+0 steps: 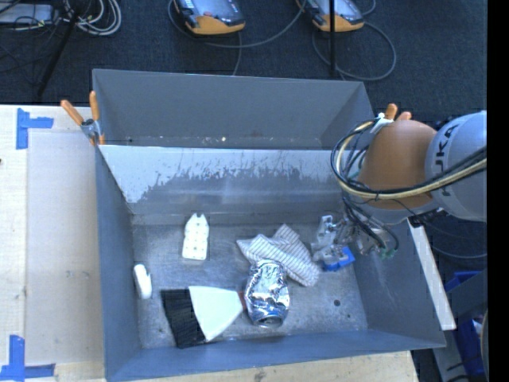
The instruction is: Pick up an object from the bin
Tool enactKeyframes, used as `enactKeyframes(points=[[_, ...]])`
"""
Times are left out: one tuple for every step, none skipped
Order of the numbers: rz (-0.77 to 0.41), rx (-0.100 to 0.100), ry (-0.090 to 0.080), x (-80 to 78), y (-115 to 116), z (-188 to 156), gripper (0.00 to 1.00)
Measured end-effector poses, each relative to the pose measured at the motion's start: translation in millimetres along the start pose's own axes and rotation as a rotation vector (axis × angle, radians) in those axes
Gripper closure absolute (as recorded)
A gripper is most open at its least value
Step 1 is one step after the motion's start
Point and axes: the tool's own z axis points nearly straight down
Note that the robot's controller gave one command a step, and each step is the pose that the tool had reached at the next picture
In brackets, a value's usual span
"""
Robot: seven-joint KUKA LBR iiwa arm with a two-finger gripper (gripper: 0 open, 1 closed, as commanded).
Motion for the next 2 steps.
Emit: enactKeyframes(points=[[0.057,-0.001,-0.004,8.5,-2,-23,1.0],[0.079,0.0,-0.006,6.7,-6,-61,1.0]])
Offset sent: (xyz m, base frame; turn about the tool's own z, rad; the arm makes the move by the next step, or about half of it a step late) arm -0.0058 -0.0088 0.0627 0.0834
